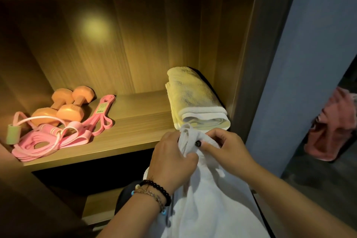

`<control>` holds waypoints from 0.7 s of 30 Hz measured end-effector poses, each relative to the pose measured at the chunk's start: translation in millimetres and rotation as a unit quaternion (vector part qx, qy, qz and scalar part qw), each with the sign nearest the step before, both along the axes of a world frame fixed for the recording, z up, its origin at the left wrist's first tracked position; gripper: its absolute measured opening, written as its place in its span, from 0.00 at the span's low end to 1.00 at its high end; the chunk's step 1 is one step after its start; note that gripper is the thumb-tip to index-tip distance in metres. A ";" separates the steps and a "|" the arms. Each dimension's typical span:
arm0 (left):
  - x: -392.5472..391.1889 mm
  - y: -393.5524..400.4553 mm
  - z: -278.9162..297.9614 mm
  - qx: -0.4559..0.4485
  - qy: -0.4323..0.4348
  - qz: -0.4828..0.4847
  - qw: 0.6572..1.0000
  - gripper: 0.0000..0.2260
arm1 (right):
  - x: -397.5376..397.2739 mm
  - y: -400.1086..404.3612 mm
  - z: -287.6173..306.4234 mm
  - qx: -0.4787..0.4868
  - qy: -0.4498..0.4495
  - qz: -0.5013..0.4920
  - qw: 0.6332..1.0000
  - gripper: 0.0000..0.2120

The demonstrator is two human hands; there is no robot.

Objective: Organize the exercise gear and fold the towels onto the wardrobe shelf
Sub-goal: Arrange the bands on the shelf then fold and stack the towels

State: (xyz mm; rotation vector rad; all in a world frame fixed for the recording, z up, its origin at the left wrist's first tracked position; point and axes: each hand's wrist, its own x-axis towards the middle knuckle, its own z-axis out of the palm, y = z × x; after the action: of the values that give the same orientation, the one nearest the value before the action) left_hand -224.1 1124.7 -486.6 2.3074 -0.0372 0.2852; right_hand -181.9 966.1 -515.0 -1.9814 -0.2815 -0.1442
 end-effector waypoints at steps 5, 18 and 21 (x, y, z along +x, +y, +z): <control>6.0 -0.1 20.5 -0.128 -0.037 0.020 0.991 0.09 | 15.2 -30.7 5.2 -0.115 0.106 0.171 0.973 0.25; 17.7 110.6 119.3 -0.271 -0.151 0.086 0.947 0.11 | 62.4 -64.7 126.9 -0.485 -0.035 0.134 0.864 0.21; 27.0 140.0 118.4 -0.272 -0.160 0.131 0.940 0.17 | 63.7 -44.0 168.1 -0.536 -0.161 0.093 0.824 0.19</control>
State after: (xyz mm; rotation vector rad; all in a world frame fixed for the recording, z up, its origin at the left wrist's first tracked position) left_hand -197.1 1264.7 -368.2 1.6946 0.1679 0.7110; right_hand -118.2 922.1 -346.9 -3.0265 -0.9323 -0.2241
